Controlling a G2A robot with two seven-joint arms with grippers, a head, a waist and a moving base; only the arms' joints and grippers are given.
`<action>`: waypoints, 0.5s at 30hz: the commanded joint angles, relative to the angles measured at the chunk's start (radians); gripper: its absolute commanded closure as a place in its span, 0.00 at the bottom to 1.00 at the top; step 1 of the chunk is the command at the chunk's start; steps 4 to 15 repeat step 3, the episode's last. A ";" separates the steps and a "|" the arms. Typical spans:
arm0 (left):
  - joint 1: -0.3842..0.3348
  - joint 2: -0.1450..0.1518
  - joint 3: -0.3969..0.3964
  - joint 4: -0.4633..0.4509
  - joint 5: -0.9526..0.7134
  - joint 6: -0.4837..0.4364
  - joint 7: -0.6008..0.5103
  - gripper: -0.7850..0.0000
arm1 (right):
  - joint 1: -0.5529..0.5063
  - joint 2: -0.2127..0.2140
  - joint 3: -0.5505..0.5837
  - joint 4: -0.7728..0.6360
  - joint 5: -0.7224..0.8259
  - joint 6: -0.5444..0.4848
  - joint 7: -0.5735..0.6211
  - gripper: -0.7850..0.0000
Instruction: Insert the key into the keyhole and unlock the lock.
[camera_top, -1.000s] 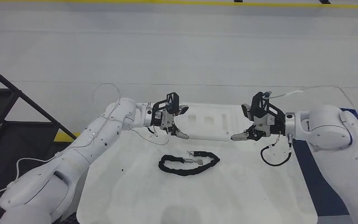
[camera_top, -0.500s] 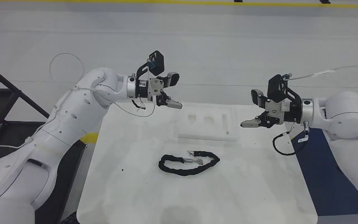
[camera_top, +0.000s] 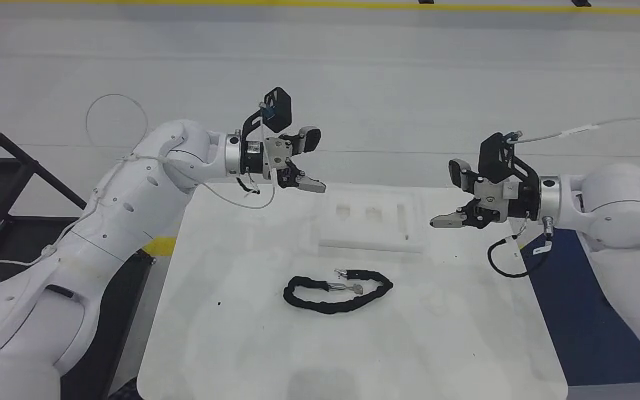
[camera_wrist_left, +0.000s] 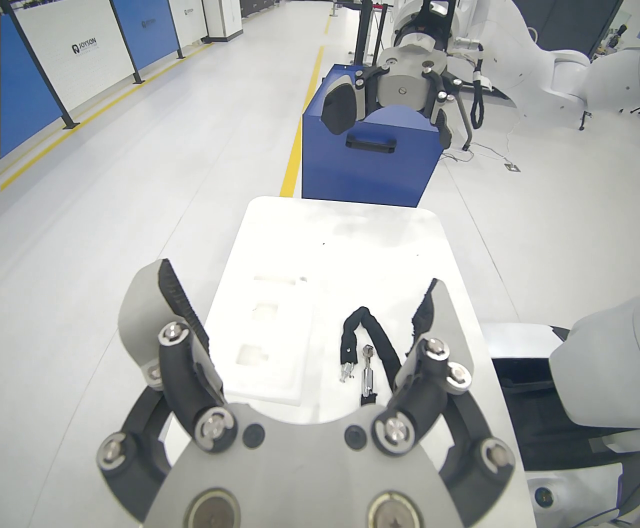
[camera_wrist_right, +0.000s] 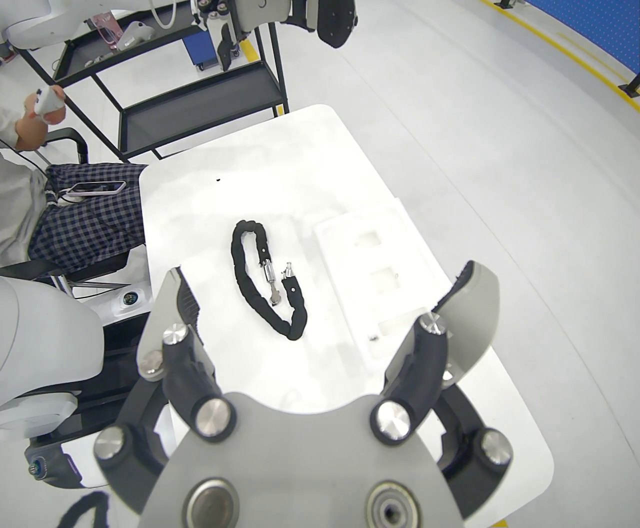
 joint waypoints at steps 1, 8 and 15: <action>0.000 0.000 0.000 0.000 0.000 0.000 0.000 0.00 | 0.000 0.000 0.000 0.000 0.000 0.000 0.000 0.00; 0.000 0.000 0.000 0.000 0.000 0.000 0.000 0.00 | 0.000 0.000 0.000 0.000 0.000 0.000 0.000 0.00; 0.000 0.000 0.000 0.000 0.000 0.000 0.000 0.00 | 0.000 0.000 0.000 0.000 0.000 0.000 0.000 0.00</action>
